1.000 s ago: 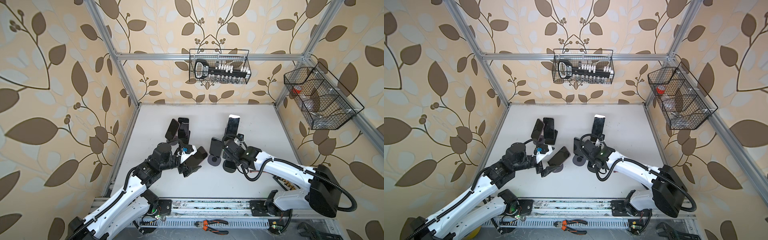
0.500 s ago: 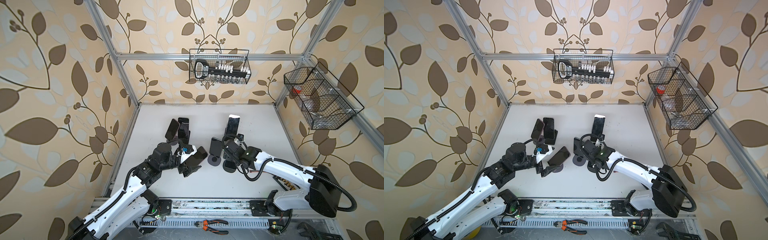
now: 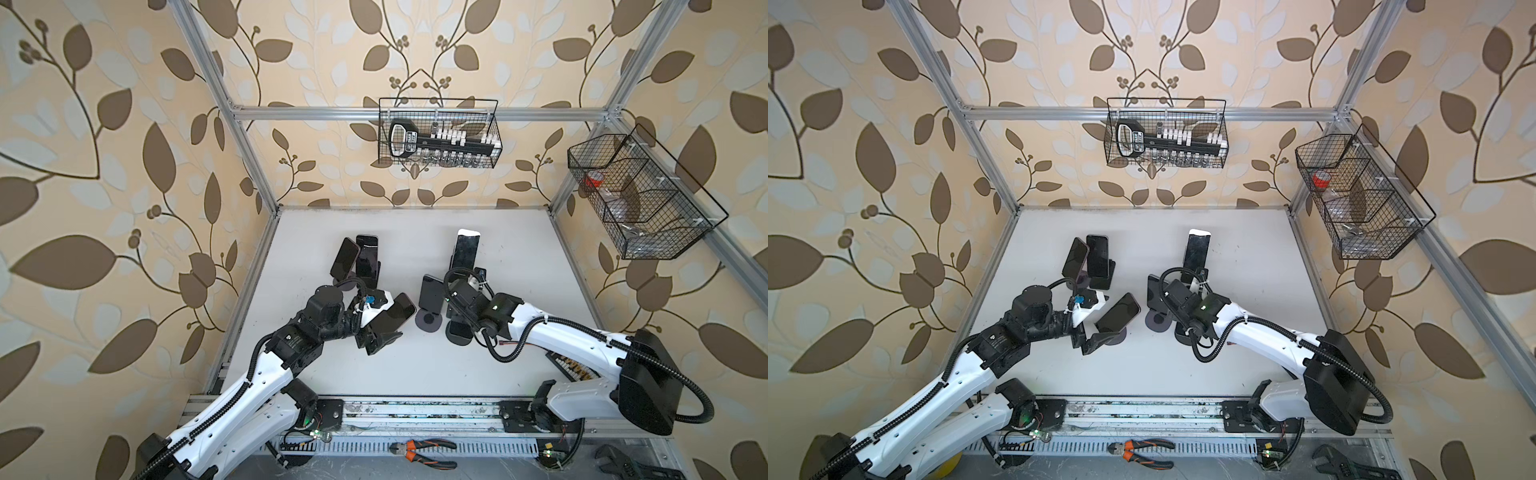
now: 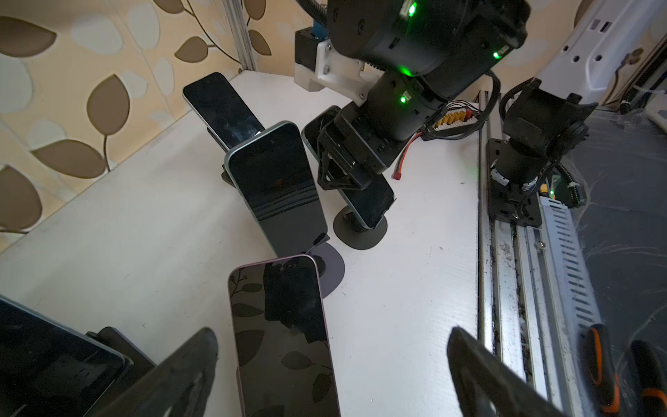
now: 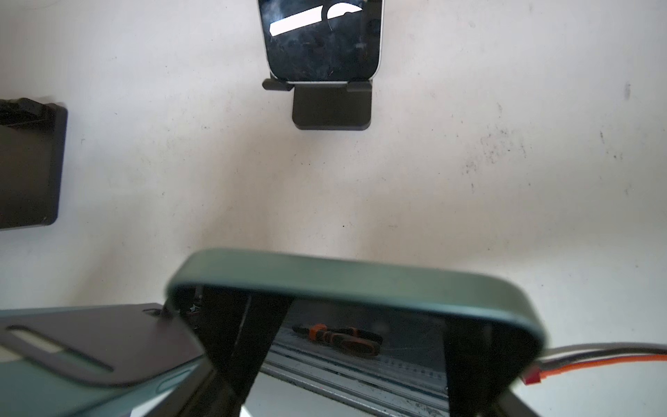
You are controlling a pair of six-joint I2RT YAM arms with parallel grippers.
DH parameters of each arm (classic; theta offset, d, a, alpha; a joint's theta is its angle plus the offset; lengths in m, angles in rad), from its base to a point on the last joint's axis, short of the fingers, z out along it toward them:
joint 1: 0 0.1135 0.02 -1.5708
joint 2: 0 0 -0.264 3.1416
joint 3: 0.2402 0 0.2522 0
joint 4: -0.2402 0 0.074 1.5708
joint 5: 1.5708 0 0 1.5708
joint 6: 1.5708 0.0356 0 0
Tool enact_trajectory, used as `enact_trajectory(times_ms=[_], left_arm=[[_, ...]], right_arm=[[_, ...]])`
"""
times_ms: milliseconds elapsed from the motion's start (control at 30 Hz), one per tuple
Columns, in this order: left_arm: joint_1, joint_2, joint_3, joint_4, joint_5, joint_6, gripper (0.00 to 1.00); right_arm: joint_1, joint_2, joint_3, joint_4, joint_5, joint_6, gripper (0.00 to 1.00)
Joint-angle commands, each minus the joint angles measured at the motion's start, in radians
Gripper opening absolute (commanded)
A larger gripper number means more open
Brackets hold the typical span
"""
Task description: Remove the phone from the phone stand
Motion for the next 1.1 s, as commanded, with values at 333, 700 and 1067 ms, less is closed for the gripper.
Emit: enact_trajectory(times_ms=[333,700,1067], left_arm=[[-0.012,-0.024,0.056,-0.007,-0.013,-0.004,0.98],[-0.012,-0.044,0.061,-0.023,-0.018,-0.007,0.98],[-0.012,-0.039,0.078,-0.045,-0.013,0.009,0.98]], right_arm=[[-0.004,-0.045,-0.025,0.014,-0.022,-0.021,0.76],[-0.004,-0.046,-0.022,0.02,-0.023,-0.03,0.74],[-0.004,-0.047,-0.031,0.03,-0.031,-0.02,0.74]])
